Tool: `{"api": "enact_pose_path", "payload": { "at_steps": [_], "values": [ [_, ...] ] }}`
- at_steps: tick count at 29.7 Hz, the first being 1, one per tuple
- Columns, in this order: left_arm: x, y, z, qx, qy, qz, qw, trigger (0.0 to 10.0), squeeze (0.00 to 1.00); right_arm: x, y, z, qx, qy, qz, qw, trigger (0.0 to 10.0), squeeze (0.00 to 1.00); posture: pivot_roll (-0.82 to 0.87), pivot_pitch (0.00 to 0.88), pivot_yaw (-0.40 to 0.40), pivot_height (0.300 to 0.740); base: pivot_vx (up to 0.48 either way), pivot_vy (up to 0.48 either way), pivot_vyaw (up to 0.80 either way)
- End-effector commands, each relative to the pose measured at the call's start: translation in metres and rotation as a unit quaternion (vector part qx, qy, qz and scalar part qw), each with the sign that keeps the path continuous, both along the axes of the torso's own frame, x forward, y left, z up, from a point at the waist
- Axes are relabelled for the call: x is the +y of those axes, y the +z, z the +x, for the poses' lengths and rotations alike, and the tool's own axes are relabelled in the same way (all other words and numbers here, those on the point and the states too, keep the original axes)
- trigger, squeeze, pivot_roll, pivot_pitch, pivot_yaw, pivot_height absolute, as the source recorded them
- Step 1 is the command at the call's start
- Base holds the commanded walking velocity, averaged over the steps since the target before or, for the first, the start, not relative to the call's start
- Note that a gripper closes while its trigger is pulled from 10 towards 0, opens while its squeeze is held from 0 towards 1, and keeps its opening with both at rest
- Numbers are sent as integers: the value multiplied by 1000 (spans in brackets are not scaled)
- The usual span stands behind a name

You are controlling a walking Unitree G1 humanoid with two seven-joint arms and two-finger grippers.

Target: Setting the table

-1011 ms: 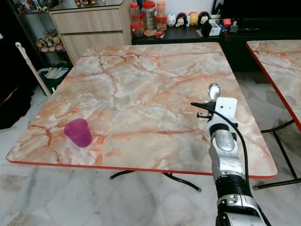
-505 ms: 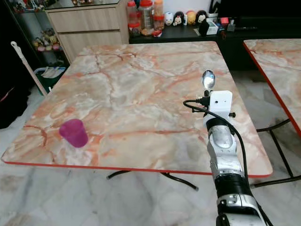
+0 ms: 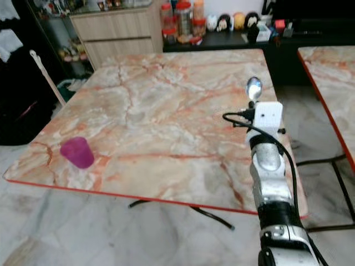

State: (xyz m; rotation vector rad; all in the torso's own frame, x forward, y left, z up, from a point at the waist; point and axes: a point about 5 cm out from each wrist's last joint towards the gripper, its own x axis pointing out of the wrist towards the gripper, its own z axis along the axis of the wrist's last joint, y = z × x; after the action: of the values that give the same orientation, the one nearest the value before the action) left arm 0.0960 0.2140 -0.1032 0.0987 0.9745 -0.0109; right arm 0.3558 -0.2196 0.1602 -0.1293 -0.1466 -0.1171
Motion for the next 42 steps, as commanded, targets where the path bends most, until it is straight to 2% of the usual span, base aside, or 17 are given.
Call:
{"api": "enact_pose_path", "payload": {
  "at_steps": [1, 20, 42],
  "values": [
    [3, 0, -2, 6, -4, 3, 1000, 10000, 0, -2, 6, 2, -7, -2, 0, 1000, 10000, 0, -112, 31, 75, 736, 0, -285, 0],
    [2, -1, -3, 9, -8, 4, 1000, 10000, 0, -4, 25, 4, -38, -1, -12, 999, 10000, 0, -125, 4, 78, 736, 0, -280, 0],
    [3, 0, -1, 5, -4, 3, 1000, 10000, 0, -2, 32, 5, -43, -1, -16, 999, 10000, 0, -131, 23, 64, 736, 0, -281, 0]
  ]
}}
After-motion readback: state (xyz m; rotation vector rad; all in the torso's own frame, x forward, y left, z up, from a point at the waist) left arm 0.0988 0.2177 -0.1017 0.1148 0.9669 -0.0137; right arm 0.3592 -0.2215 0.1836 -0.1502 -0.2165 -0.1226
